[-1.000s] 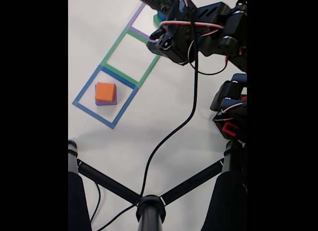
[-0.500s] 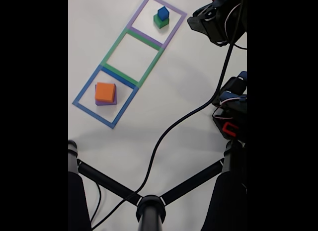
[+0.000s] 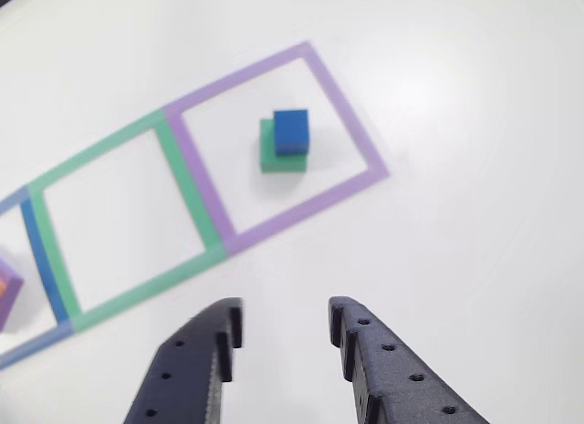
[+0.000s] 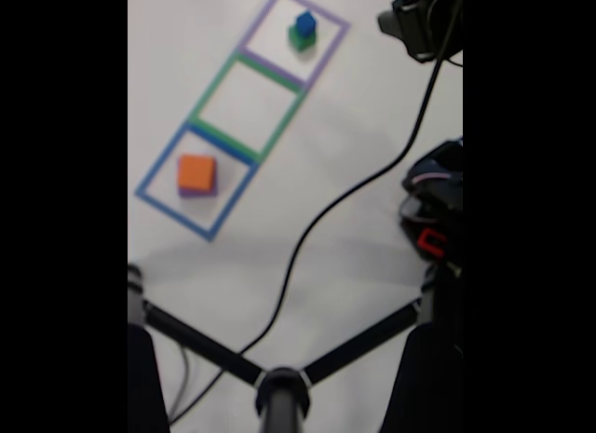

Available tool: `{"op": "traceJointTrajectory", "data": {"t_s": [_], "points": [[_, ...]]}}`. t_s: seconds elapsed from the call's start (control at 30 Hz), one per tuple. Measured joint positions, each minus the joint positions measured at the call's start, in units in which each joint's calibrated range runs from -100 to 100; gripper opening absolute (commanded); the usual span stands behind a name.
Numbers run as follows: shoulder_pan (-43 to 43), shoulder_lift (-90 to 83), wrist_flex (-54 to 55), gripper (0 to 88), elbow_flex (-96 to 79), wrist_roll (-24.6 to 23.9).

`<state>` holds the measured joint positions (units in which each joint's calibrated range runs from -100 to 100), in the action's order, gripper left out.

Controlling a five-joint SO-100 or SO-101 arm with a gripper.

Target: Tower of hanoi

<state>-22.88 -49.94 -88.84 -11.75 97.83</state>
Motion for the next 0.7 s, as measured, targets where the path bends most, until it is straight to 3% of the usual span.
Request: {"op": "traceJointTrajectory", "data": {"t_s": [0.17,0.43,0.7], "points": [[-1.0,-3.8,18.2,22.5,-19.9,1.2],[-2.0,-5.7,56.5,26.5,-52.9,1.2],[-4.9,4.6,88.0,28.5,-68.1,1.2]]}}
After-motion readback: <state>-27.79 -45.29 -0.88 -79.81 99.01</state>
